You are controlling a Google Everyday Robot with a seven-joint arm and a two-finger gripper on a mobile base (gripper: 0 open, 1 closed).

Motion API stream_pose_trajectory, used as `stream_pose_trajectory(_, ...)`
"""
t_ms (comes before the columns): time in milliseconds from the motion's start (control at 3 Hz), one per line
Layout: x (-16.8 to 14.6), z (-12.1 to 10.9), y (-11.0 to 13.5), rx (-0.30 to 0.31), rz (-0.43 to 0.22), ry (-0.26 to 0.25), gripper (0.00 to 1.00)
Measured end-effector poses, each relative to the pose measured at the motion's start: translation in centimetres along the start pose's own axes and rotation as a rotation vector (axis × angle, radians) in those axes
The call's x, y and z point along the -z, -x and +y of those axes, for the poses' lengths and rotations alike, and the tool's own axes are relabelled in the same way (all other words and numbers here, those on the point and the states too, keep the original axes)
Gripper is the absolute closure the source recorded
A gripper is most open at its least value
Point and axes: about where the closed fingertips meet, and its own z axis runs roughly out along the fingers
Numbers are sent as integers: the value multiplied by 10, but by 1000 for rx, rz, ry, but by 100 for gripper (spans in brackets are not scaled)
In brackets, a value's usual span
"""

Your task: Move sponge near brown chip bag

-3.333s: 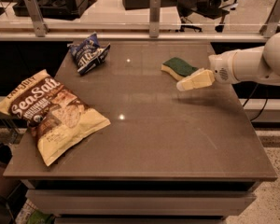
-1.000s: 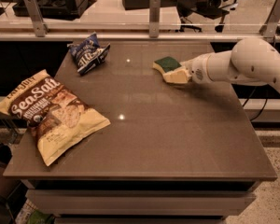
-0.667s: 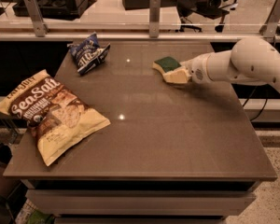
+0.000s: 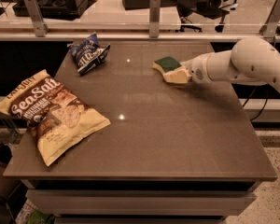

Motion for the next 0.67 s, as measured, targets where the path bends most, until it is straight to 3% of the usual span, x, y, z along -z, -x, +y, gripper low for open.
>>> stream_pose_trajectory(333, 44, 3, 16, 42, 5, -13, 100)
stream_pose_trajectory(667, 87, 6, 30, 78, 0, 12, 100)
